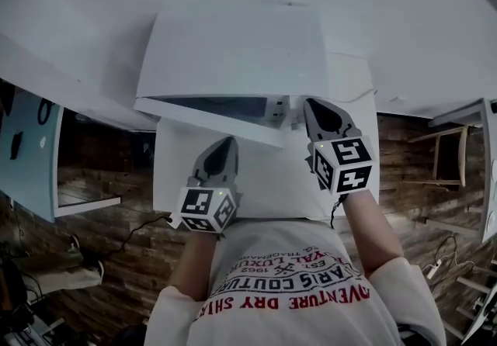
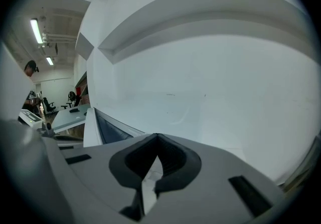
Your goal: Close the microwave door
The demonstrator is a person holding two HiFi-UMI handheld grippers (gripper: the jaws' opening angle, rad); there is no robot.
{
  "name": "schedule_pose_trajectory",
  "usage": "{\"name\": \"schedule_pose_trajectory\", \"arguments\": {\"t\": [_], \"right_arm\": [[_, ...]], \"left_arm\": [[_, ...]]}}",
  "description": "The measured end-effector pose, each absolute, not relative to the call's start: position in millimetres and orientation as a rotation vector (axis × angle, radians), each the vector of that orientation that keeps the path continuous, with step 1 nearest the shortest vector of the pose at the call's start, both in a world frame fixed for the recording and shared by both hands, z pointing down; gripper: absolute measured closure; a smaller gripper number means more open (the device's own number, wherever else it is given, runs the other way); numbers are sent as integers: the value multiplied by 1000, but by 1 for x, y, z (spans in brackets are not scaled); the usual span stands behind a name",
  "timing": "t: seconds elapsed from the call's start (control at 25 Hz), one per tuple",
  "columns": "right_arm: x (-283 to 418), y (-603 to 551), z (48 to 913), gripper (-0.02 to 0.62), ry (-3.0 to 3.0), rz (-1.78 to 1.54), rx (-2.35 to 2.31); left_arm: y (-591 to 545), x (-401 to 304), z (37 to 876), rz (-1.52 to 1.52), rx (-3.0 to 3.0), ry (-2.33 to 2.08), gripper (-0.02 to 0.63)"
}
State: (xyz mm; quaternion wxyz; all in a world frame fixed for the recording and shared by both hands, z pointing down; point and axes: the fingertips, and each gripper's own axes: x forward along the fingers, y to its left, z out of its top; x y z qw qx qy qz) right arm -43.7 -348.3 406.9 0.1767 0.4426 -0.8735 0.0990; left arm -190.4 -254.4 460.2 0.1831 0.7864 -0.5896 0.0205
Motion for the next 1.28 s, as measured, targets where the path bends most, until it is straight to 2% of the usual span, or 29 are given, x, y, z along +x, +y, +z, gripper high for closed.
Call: {"name": "schedule_pose_trajectory", "arguments": {"t": [0.56,1.28], "right_arm": [[-43,-348,405,583,-2504,266,1296],[-40,-347,404,583,-2526,281,1366]], "left_arm": [[-295,-208,462,-10,2183,-1706,604],[-307,-207,461,158,2244,-1737,604]]}}
